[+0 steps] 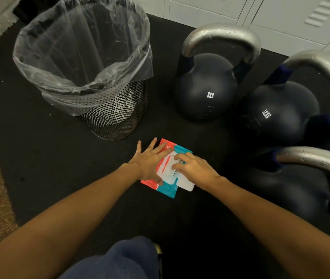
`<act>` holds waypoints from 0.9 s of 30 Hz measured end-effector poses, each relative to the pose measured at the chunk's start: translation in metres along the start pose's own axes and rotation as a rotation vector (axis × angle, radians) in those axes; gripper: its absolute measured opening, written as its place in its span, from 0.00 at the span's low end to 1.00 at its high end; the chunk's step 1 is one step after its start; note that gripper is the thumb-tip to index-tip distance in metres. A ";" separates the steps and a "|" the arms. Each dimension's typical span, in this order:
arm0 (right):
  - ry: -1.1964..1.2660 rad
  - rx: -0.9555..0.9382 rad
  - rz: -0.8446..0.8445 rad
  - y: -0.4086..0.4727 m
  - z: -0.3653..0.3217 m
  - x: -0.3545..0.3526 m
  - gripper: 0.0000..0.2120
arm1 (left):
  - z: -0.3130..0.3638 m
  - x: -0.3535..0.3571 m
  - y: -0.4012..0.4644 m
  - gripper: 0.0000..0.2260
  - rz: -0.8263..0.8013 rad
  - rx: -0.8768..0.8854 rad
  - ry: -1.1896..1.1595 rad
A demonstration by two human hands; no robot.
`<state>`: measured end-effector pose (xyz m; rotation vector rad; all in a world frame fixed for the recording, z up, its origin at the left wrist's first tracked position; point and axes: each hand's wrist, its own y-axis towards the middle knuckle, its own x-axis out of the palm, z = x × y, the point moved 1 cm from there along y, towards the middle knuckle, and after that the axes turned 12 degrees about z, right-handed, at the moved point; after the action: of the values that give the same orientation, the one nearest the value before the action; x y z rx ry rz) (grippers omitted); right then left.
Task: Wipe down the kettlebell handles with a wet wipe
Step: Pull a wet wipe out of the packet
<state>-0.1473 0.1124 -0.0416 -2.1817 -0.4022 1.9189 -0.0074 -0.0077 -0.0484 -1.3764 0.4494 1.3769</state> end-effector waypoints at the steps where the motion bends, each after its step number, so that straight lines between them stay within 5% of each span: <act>1: -0.040 -0.033 -0.020 0.001 0.002 -0.001 0.28 | -0.001 0.001 0.000 0.52 0.005 -0.001 -0.004; 10: 0.075 -0.099 0.126 0.007 0.008 -0.019 0.18 | 0.003 -0.001 0.000 0.52 -0.025 -0.059 0.003; 18: 0.248 -0.050 0.093 -0.017 0.024 -0.070 0.09 | 0.007 0.002 0.001 0.52 0.029 -0.051 0.043; 27: 0.704 0.170 0.526 -0.037 0.044 -0.118 0.02 | 0.042 0.003 0.002 0.55 0.019 -0.214 -0.470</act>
<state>-0.2069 0.1068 0.0747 -2.8093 0.4731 1.1446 -0.0275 0.0285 -0.0409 -1.1625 0.0029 1.7411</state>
